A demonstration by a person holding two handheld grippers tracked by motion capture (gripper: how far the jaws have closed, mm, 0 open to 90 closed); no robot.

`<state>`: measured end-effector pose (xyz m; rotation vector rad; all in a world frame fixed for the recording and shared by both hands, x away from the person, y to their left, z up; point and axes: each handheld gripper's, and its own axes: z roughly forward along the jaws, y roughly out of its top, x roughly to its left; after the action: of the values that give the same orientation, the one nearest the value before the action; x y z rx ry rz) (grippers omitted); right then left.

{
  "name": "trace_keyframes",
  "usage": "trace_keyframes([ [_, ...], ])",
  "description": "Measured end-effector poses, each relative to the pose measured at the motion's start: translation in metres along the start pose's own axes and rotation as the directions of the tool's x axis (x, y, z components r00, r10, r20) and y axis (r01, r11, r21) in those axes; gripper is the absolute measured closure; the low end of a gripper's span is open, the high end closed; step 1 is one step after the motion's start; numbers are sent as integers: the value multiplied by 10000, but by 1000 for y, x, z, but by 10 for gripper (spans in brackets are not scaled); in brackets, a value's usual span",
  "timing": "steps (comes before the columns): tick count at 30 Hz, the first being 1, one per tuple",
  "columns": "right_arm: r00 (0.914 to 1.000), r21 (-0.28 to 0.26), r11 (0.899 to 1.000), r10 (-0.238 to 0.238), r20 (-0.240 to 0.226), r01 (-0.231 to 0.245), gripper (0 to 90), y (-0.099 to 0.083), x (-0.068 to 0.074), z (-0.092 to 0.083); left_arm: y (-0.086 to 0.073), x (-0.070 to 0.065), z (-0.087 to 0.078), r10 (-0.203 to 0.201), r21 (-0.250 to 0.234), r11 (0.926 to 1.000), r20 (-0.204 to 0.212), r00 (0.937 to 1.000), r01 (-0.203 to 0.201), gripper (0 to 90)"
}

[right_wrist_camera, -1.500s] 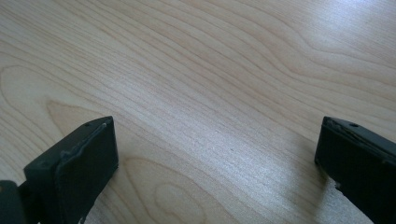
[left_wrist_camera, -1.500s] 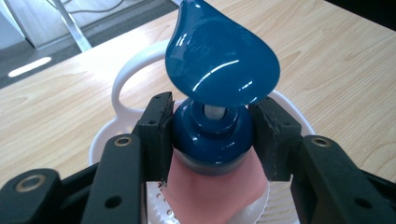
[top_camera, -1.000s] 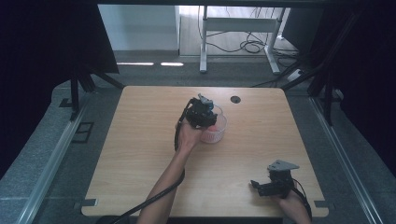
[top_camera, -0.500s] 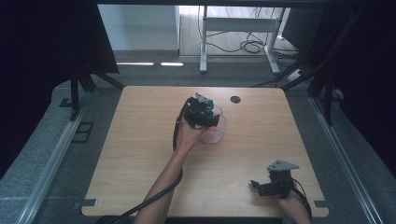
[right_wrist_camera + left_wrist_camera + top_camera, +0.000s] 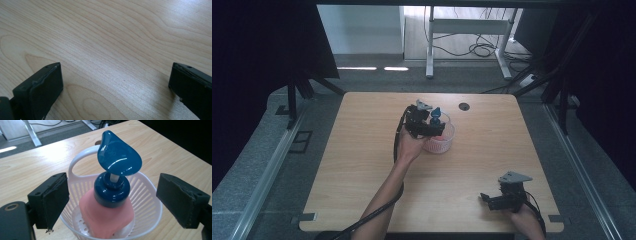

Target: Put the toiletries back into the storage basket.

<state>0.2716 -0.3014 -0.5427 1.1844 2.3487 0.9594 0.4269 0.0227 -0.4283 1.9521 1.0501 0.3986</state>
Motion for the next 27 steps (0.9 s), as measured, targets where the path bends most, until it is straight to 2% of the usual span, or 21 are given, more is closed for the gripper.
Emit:
trace_keyframes([
  [5, 10000, -3, 10000, -15, 13, 15, 0, 0, 0, 0, -2, 0, -3, 72, 112, 9999, 52, 10000, -73, 109],
  [13, 10000, 3, 10000, -2, 8, 2, 0, 0, 0, 0, -2, 0, -11, 5, 15, 10000, 225, 9997, -6, 108],
  [27, 10000, -2, 10000, -10, 10, 10, 0, 0, 0, 0, -3, -4, -26, 257, -110, 9996, 290, 9992, -254, 107],
])
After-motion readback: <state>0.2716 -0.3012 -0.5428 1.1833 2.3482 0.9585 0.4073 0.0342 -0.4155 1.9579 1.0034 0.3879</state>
